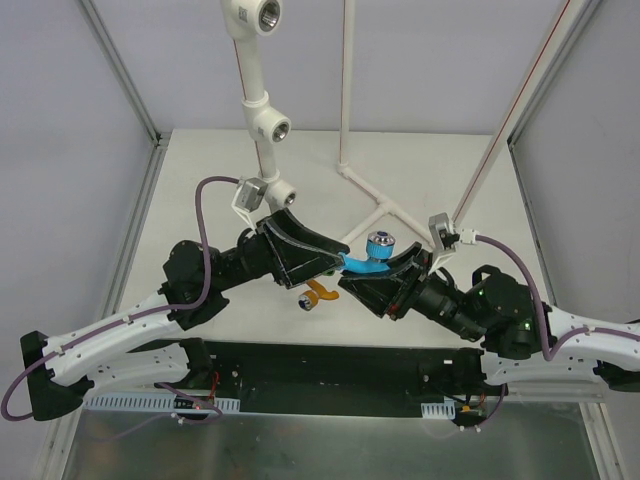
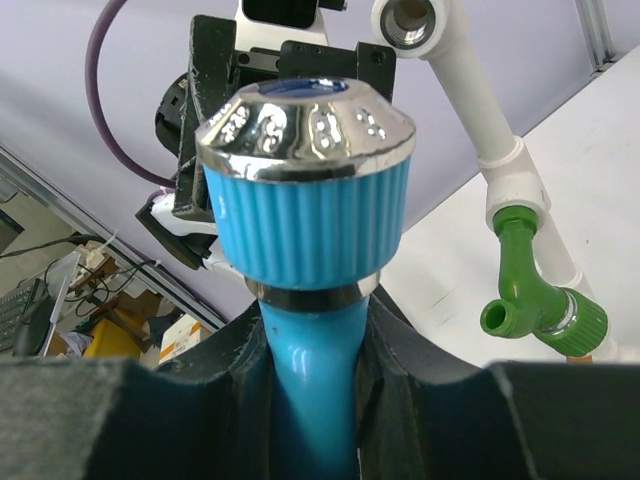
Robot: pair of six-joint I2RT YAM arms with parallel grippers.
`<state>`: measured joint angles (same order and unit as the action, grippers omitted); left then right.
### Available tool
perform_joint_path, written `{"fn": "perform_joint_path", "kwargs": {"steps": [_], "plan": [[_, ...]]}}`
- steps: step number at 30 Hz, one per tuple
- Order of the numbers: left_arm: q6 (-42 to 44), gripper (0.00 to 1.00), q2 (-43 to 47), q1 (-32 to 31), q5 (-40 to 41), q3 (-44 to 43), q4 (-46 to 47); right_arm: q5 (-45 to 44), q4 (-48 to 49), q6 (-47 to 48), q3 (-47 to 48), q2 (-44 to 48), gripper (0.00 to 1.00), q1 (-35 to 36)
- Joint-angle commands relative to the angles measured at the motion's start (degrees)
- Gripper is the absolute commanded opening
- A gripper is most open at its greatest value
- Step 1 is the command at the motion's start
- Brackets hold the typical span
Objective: Install the water faucets
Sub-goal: Adjust the water faucet.
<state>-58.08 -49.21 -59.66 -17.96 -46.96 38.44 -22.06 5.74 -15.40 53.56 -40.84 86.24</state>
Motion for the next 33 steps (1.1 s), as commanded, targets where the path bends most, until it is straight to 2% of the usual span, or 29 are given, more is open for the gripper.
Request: {"fn": "perform_joint_path", "kwargs": {"steps": [1, 11, 16, 20, 26, 29, 30, 33], "plan": [[-0.71, 0.56, 0.78, -0.55, -1.03, -0.24, 3.58, -2.19, -2.57, 1.25, 0.58, -0.64, 0.0, -0.11], [-0.71, 0.56, 0.52, -0.63, 1.16, -0.85, 2.26, -8.25, -5.47, 5.72, -0.91, -1.61, 0.0, 0.16], [-1.85, 0.55, 1.05, -0.55, 8.88, -0.94, -3.09, -11.59, -4.69, 12.57, -1.62, -2.4, 0.0, 1.3], [-5.1, 0.42, 0.61, -0.55, 15.4, -2.08, -9.42, -16.42, -1.35, 21.18, -1.79, -3.54, 0.0, 2.27], [-7.3, 0.41, -1.15, -0.63, 16.46, -3.23, -10.66, -20.73, 1.64, 29.54, -1.18, -5.91, 0.0, 3.41], [-7.74, 0.33, -1.24, -0.63, 16.29, -2.88, -10.66, -21.79, 3.04, 30.78, -1.61, -6.09, 0.0, 3.76], [-7.92, 0.33, -1.06, -0.63, 16.2, -2.79, -10.66, -22.05, 4.01, 31.04, -2.23, -5.57, 0.0, 3.85], [-8.36, 0.48, -1.15, -0.63, 15.85, -2.44, -10.57, -22.14, 8.13, 31.22, -4.07, -3.99, 0.0, 3.85]]}}
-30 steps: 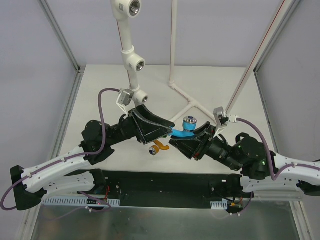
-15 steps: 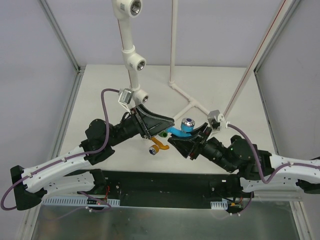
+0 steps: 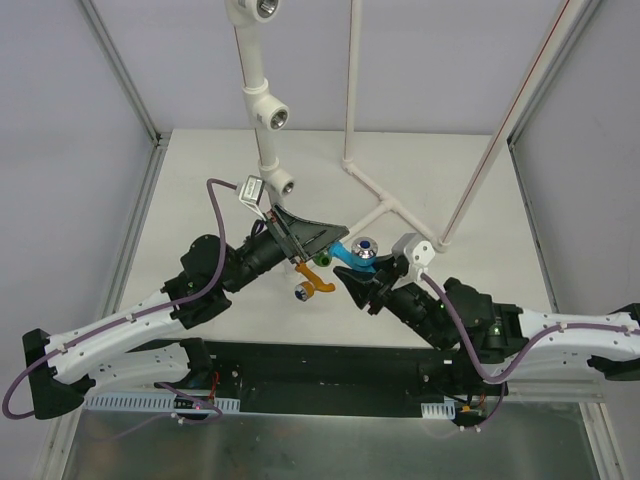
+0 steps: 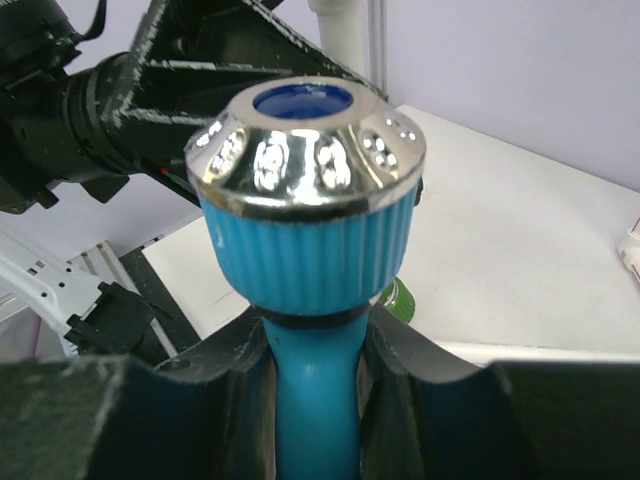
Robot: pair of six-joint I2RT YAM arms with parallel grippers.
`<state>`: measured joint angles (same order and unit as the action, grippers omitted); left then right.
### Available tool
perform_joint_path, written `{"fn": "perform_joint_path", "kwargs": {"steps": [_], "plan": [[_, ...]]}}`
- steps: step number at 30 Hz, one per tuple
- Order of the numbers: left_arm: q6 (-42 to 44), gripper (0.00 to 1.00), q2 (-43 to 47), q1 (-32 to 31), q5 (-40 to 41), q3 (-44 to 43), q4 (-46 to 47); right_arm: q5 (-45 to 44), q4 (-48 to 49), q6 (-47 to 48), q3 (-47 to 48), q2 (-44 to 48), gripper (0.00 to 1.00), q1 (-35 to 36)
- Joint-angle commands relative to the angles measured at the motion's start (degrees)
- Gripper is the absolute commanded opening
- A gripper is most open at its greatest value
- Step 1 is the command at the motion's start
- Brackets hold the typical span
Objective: Install the water faucets
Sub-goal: Adjust the water faucet.
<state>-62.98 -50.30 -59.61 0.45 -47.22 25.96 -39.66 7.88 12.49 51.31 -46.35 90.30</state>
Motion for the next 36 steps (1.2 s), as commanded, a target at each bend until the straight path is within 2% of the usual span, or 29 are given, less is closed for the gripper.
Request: {"fn": "perform_joint_path", "kwargs": {"steps": [1, 10, 16, 21, 22, 24, 25, 28, 30, 32, 36], "plan": [[-3.64, 0.51, 0.03, -0.68, -2.64, -2.09, 1.82, -4.55, 7.57, 3.24, -2.52, 2.22, 0.0, -0.21], [-4.96, 0.55, -1.02, -0.68, -3.0, -2.09, 1.82, -3.5, 13.91, 3.94, -3.67, 0.91, 0.0, -0.21], [-5.84, 0.49, -1.11, -0.85, -3.44, -1.65, 1.82, -3.41, 16.38, 4.64, -3.67, 0.56, 0.0, -0.21], [-6.1, 0.31, -1.99, -0.77, -4.49, -2.35, 1.91, -4.46, 16.2, 5.44, -3.23, -1.37, 0.0, -0.21], [-6.28, 0.25, -2.17, -0.77, -4.84, -2.61, 1.99, -4.55, 16.29, 5.53, -3.23, -1.55, 0.0, -0.21], [-6.45, 0.03, -2.69, -0.85, -5.54, -2.87, 2.17, -4.81, 16.2, 5.7, -3.32, -1.99, 0.0, -0.21], [-6.45, 0.0, -2.87, -0.77, -5.89, -2.96, 2.17, -4.81, 16.2, 5.79, -3.32, -2.08, 0.0, -0.21], [-6.28, 0.0, -2.96, -0.85, -6.51, -3.05, 2.17, -4.99, 16.2, 5.88, -3.49, -1.64, 0.09, -0.21], [-6.45, 0.0, -2.87, -0.77, -6.43, -2.96, 1.99, -4.81, 16.38, 6.4, -3.58, -1.2, 0.2, -0.21], [-6.8, 0.0, -2.96, -0.77, -6.43, -2.88, 1.91, -4.9, 17.43, 7.36, -3.85, -0.94, 0.28, -0.21], [-7.33, 0.0, -3.13, -0.85, -6.69, -2.79, 1.73, -5.25, 19.19, 10.88, -3.67, -1.2, 0.37, -0.13]]}}
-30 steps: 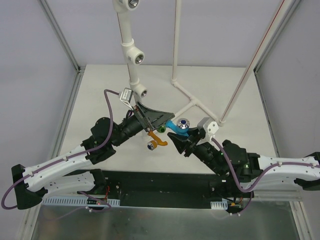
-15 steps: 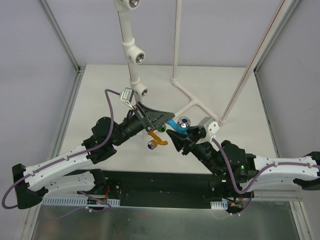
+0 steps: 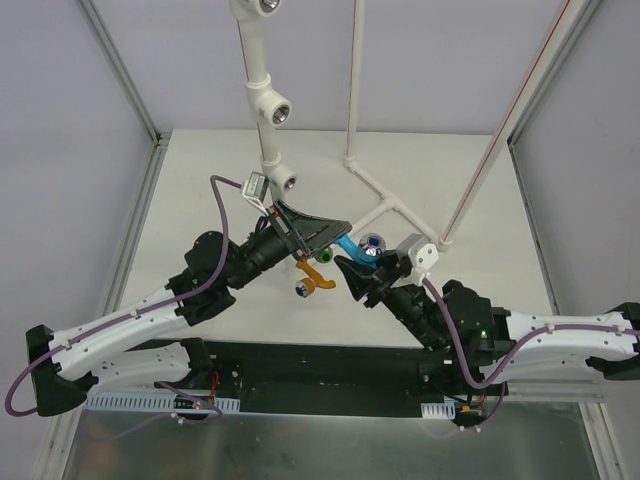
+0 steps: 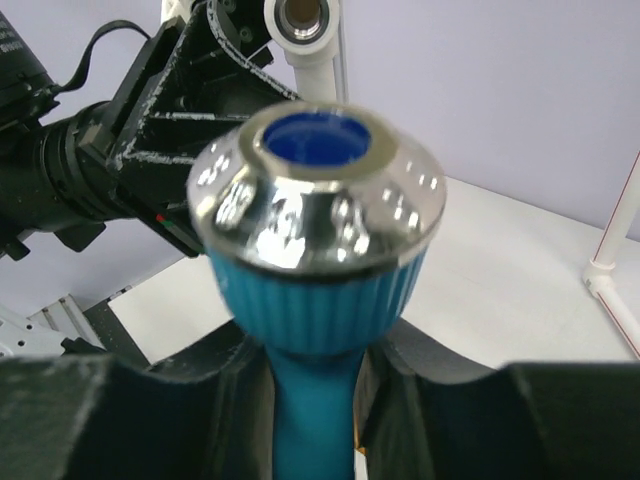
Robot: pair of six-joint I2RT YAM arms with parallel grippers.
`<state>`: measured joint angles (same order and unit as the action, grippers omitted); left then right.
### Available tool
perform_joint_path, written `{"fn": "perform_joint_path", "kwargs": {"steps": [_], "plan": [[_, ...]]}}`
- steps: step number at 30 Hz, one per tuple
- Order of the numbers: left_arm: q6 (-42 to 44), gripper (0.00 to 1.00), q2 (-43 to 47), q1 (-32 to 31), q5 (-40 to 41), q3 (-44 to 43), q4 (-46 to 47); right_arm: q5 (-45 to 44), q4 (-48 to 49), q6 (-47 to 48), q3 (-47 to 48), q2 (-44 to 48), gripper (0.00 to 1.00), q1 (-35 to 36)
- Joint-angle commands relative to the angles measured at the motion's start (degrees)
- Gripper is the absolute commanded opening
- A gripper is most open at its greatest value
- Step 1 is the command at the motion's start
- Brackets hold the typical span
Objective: Install the water faucets
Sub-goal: Adjust the water faucet.
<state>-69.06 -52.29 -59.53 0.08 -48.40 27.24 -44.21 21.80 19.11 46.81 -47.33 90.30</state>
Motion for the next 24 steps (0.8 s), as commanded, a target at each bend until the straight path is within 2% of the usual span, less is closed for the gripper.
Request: {"fn": "perform_joint_path", "kwargs": {"steps": [1, 2, 4, 15, 18, 19, 21, 24], "plan": [[-1.52, 0.0, -1.23, -0.94, -6.49, -1.61, 0.35, -0.71, 5.53, 5.14, 1.0, -0.57, 0.38, -0.21], [-1.61, 0.0, -1.32, -0.94, -6.49, -1.61, 0.35, -0.71, 5.71, 6.36, 1.35, -0.92, 0.49, -0.21], [-1.61, 0.0, -1.49, -1.03, -6.67, -1.69, 0.27, -1.23, 6.15, 8.21, 1.8, -1.53, 0.54, -0.21], [-2.13, 0.0, -1.76, -1.03, -7.46, -1.87, 0.27, -1.76, 9.04, 11.47, 1.71, -2.07, 0.52, -0.3], [-2.22, 0.0, -2.2, -1.03, -7.55, -1.87, 0.27, -0.97, 9.14, 11.39, 1.8, -1.63, 0.3, -0.39], [-2.31, 0.0, -2.11, -1.03, -7.63, -1.78, 0.27, -0.88, 9.14, 11.3, 1.71, -1.36, 0.18, -0.3], [-2.49, 0.0, -2.2, -1.03, -7.64, -1.78, 0.35, -0.45, 8.79, 11.03, 1.36, -0.92, 0.0, -0.3], [-2.49, 0.0, -2.29, -1.03, -7.72, -1.96, 0.7, 0.26, 6.43, 9.37, 0.92, -0.4, 0.0, -0.3]]}}
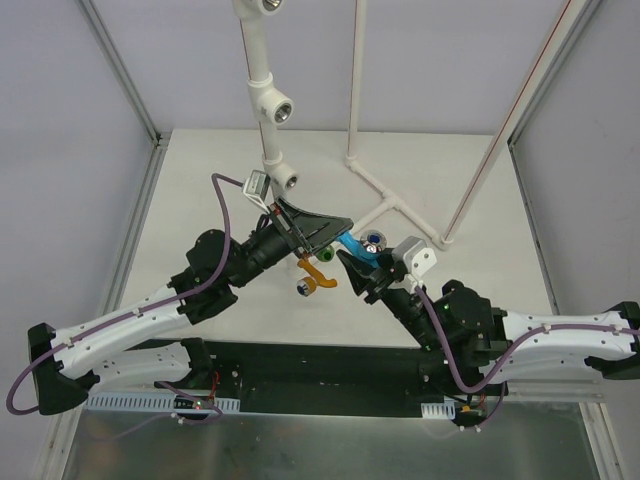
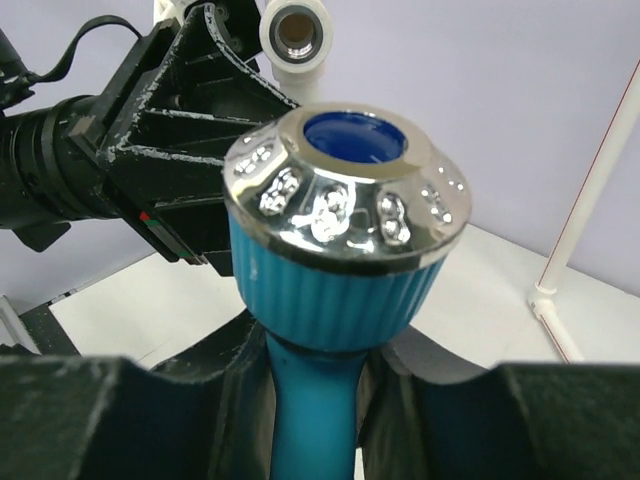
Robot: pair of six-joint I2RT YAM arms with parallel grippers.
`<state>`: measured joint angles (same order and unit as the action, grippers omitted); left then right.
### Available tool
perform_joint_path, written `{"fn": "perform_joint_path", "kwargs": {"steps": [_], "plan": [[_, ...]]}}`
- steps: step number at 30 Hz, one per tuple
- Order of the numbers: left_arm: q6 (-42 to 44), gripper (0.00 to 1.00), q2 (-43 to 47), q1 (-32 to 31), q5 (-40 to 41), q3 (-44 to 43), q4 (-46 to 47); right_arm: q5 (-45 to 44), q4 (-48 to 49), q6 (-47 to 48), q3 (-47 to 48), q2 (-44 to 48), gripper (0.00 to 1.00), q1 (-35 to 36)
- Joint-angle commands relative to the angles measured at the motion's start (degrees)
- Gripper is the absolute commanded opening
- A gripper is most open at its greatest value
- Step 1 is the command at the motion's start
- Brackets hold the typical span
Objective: Install the water faucets
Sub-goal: Adjust the water faucet.
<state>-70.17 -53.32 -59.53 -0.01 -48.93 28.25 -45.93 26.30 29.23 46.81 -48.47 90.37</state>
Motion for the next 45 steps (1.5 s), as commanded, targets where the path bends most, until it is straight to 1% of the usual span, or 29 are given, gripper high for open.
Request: {"fn": "perform_joint_path", "kwargs": {"steps": [1, 2, 3, 5, 6, 7, 9, 16, 21, 22, 23, 24, 26, 27, 28, 30, 32, 33, 34, 35, 37, 41, 42, 43, 45], "plan": [[-1.46, 0.0, -1.26, -1.03, -7.81, -1.61, -0.3, 1.9, 0.52, -1.8, 1.0, 0.83, 0.0, -0.37], [-1.46, 0.11, -1.52, -1.03, -8.07, -1.78, -0.21, 1.81, -1.5, -2.77, 1.35, 0.66, 0.0, -0.37], [-1.46, 0.25, -1.7, -1.03, -8.16, -1.96, -0.04, 1.46, -3.09, -3.65, 1.44, 0.57, 0.0, -0.45], [-1.63, 0.49, -1.96, -1.12, -8.43, -2.14, 0.31, 0.76, -5.11, -4.79, 1.36, 0.22, 0.0, -0.46], [-1.72, 0.54, -1.96, -1.12, -8.6, -2.14, 0.4, 0.15, -5.99, -5.15, 1.27, -0.13, 0.0, -0.46], [-1.72, 0.57, -1.96, -1.03, -8.43, -2.14, 0.49, -0.73, -6.79, -5.33, 1.27, -0.4, 0.0, -0.46], [-1.72, 0.61, -1.96, -1.12, -8.34, -2.14, 0.49, -2.4, -8.54, -5.68, 1.27, -1.27, 0.0, -0.46], [-1.2, 0.63, -1.79, -1.12, -8.16, -2.4, 0.32, -6.8, -14.78, -6.73, 1.62, -3.91, 0.0, -0.46], [-1.02, 0.62, -2.05, -1.12, -8.42, -2.75, 0.14, -7.51, -16.64, -8.05, 1.27, -3.57, 0.0, -0.46], [-0.85, 0.57, -1.96, -1.03, -8.43, -2.67, 0.05, -7.51, -16.72, -8.31, 1.01, -3.13, 0.0, -0.46], [-0.84, 0.46, -1.96, -1.03, -8.25, -2.49, 0.22, -7.33, -16.72, -8.66, 1.01, -2.69, 0.0, -0.46], [-0.84, 0.38, -2.05, -1.03, -8.16, -2.4, 0.05, -7.16, -16.72, -9.1, 0.83, -1.99, 0.0, -0.46], [-0.93, 0.19, -1.96, -1.03, -7.81, -2.05, 0.05, -6.45, -16.55, -9.72, 0.57, -0.58, 0.0, -0.46], [-1.11, 0.08, -1.96, -1.12, -7.81, -1.96, 0.05, -6.1, -16.37, -9.81, 0.48, 0.12, 0.0, -0.46], [-1.19, 0.0, -2.05, -1.03, -7.72, -1.87, 0.05, -5.75, -15.94, -9.9, 0.3, 0.74, 0.0, -0.46], [-1.2, 0.0, -1.96, -1.12, -7.81, -1.96, 0.05, -4.35, -14.45, -9.37, -0.31, 2.4, 0.02, -0.46], [-1.2, 0.0, -2.4, -1.03, -8.07, -2.4, 0.05, -1.89, -12.25, -8.41, -1.45, 3.81, 0.1, -0.46], [-1.11, 0.0, -2.49, -1.12, -8.42, -2.58, 0.14, -0.75, -11.11, -8.06, -1.98, 4.43, 0.2, -0.46], [-1.11, 0.0, -2.66, -1.03, -8.51, -2.84, 0.14, 0.39, -10.23, -7.62, -2.24, 4.96, 0.27, -0.46], [-1.11, 0.0, -3.01, -1.03, -9.12, -3.01, 0.23, 1.19, -9.35, -7.18, -2.33, 5.22, 0.3, -0.46], [-1.37, 0.0, -3.8, -1.12, -10.18, -3.37, 0.93, 2.07, -8.29, -5.86, -2.16, 5.31, 0.36, -0.54], [-2.07, 0.0, -4.95, -1.12, -11.77, -3.72, 2.33, 3.21, -7.5, -3.75, -0.67, 4.44, 0.4, -0.54], [-2.16, 0.0, -5.13, -1.12, -11.94, -3.63, 2.34, 4.0, -7.5, -3.66, -0.32, 4.43, 0.42, -0.54], [-2.16, 0.0, -5.3, -1.12, -12.03, -3.63, 2.34, 4.7, -7.5, -3.66, -0.14, 4.26, 0.47, -0.54], [-2.34, 0.0, -5.39, -1.12, -12.12, -3.54, 2.34, 5.85, -7.41, -3.57, 0.21, 4.08, 0.5, -0.54]]}}
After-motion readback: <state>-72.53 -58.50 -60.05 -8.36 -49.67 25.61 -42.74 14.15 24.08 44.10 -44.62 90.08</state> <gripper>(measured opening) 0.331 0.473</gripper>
